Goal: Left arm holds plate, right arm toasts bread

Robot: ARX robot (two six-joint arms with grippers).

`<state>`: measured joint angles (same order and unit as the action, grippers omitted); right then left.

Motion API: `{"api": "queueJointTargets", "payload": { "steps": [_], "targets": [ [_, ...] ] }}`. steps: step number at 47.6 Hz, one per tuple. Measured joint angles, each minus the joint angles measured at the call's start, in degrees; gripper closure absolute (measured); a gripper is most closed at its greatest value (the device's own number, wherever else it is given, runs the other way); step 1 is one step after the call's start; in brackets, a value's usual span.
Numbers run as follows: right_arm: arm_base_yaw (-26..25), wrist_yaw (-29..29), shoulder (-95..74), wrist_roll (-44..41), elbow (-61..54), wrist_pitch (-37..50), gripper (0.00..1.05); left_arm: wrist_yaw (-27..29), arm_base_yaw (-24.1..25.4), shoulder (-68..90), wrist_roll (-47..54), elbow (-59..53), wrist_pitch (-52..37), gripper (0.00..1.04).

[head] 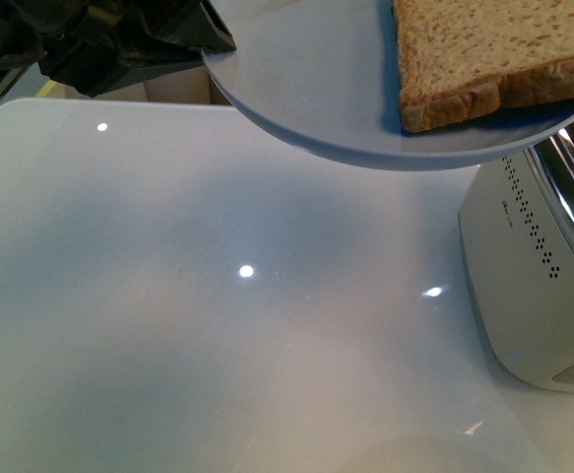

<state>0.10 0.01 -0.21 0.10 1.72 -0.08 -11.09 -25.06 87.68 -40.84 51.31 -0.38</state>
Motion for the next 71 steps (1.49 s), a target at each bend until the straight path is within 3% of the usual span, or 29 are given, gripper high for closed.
{"api": "queueJointTargets", "payload": {
  "steps": [32, 36, 44, 53, 62, 71],
  "targets": [
    [0.0, 0.0, 0.0, 0.0, 0.0, 0.0, 0.09, 0.0, 0.0, 0.0, 0.0, 0.0, 0.0, 1.02],
    [2.8, -10.1, -5.1, 5.8, 3.1, -10.3, 0.09, 0.0, 0.0, 0.0, 0.0, 0.0, 0.0, 1.02],
    [3.1, -12.6, -10.9, 11.0, 4.0, -14.5, 0.09, 0.1, 0.0, -0.1, 0.0, 0.0, 0.0, 1.02],
    [1.7, -9.1, -16.2, 12.2, 6.0, -10.1, 0.09, 0.1, 0.0, -0.2, 0.0, 0.0, 0.0, 1.02],
    [-2.5, 1.3, -33.1, 19.8, 13.4, 0.0, 0.09, 0.2, 0.0, -0.2, -0.2, 0.0, 0.0, 1.02],
    [2.7, 5.7, -46.4, 29.6, 20.1, 8.5, 0.09, 0.2, 0.0, -0.2, -0.2, 0.0, 0.0, 1.02]
  ]
}}
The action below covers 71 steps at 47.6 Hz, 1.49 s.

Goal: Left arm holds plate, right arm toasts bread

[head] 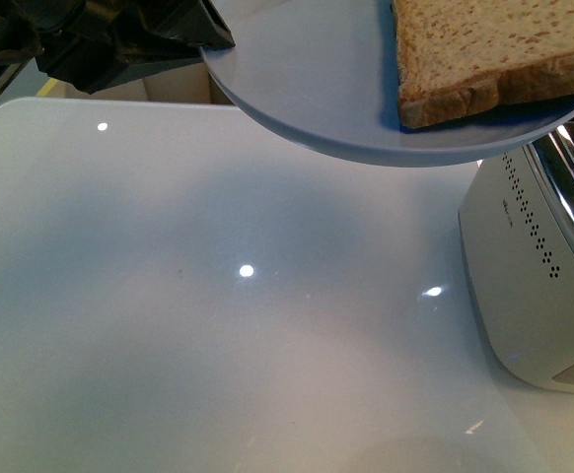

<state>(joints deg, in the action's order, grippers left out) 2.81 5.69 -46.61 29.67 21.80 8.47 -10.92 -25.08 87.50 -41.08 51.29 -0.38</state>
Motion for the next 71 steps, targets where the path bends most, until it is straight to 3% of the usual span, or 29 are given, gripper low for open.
{"api": "queueJointTargets", "payload": {
  "steps": [15, 35, 45, 63, 71],
  "targets": [
    [8.5, 0.9, -13.4, 9.9, 3.8, 8.4, 0.09, 0.0, 0.0, 0.0, 0.0, 0.0, 0.0, 1.02],
    [8.4, 2.2, -15.5, 12.3, 4.5, 9.7, 0.74, 0.0, 0.0, 0.0, -0.1, 0.0, 0.0, 1.02],
    [8.3, 3.0, -13.6, 12.9, 5.2, 8.7, 0.98, 0.0, 0.0, 0.0, -0.1, 0.0, 0.0, 1.02],
    [6.2, 2.8, -4.9, 10.1, 10.3, 3.8, 1.01, 0.0, 0.0, 0.0, -0.3, 0.0, 0.0, 1.02],
    [0.0, -3.0, 1.6, -2.3, 16.5, -2.1, 1.01, 0.0, 0.0, 0.0, -0.4, 0.0, 0.0, 1.02]
  ]
}}
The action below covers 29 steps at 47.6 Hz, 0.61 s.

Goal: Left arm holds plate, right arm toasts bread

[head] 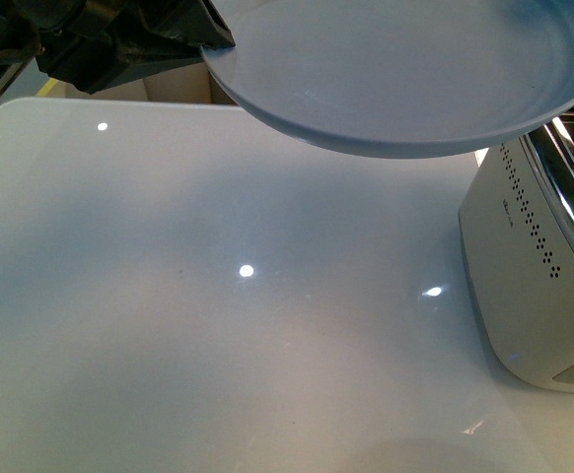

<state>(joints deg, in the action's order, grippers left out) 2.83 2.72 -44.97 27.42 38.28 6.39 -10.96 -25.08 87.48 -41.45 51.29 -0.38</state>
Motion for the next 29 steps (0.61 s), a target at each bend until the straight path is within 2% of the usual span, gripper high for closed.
{"api": "queueJointTargets", "payload": {
  "steps": [3, 6, 11, 15, 21, 29],
  "targets": [
    [-1.4, -1.6, 0.9, -4.5, 1.0, -2.0, 1.01, 0.0, 0.0, 0.0, 0.0, 0.0, 0.0, 1.02],
    [-2.9, -3.7, 1.1, -12.9, 1.6, -4.4, 1.01, 0.0, 0.0, 0.0, 0.0, 0.0, 0.0, 1.02],
    [-4.2, -5.5, -1.1, -23.6, 1.3, -4.5, 1.01, 0.0, 0.0, 0.0, 0.0, 0.0, 0.0, 1.02],
    [-4.5, -6.3, -4.3, -28.4, 0.7, -3.5, 1.01, 0.0, 0.0, 0.0, 0.0, 0.0, 0.0, 1.02],
    [-3.3, -8.1, -10.4, -32.8, -0.9, -1.0, 1.01, -0.1, 0.0, 0.0, 0.0, 0.0, 0.0, 1.02],
    [-0.3, -9.7, -18.6, -34.4, -3.7, 3.8, 1.01, -0.1, 0.0, 0.0, 0.0, 0.0, 0.0, 1.02]
  ]
}}
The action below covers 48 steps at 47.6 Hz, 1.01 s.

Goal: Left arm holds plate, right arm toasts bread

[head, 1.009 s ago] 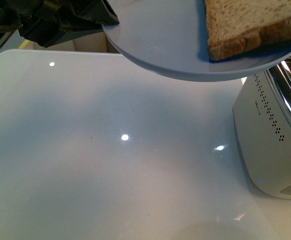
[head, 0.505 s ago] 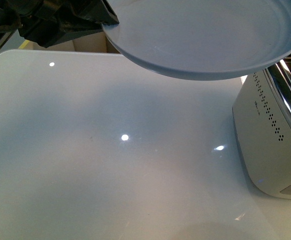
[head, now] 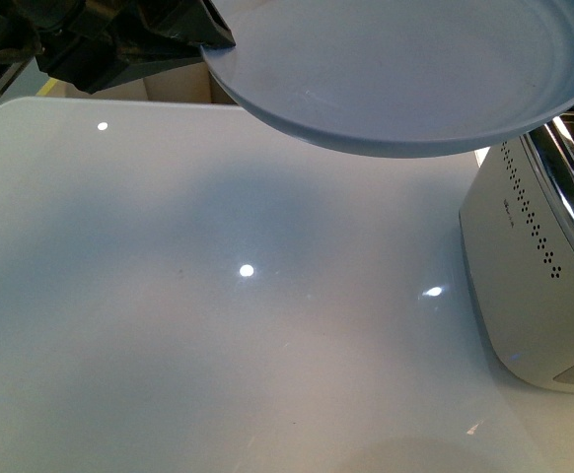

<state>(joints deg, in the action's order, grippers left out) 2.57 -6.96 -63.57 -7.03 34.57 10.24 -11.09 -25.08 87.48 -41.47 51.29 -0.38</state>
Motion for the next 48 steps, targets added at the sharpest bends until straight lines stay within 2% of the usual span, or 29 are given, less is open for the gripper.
{"api": "queueJointTargets", "payload": {
  "steps": [19, 46, 48],
  "targets": [
    [1.7, -3.7, -8.2, -1.4, -0.8, 4.3, 1.01, 0.0, 0.0, 0.0, 0.0, 0.0, 0.0, 1.02],
    [3.9, -5.3, -20.5, -0.7, -5.5, 12.5, 1.01, 0.0, 0.0, 0.0, 0.0, 0.0, 0.0, 1.02],
    [4.0, -5.3, -20.7, -0.6, -5.7, 12.8, 0.98, 0.0, 0.0, 0.0, 0.0, 0.0, 0.0, 1.02]
  ]
}}
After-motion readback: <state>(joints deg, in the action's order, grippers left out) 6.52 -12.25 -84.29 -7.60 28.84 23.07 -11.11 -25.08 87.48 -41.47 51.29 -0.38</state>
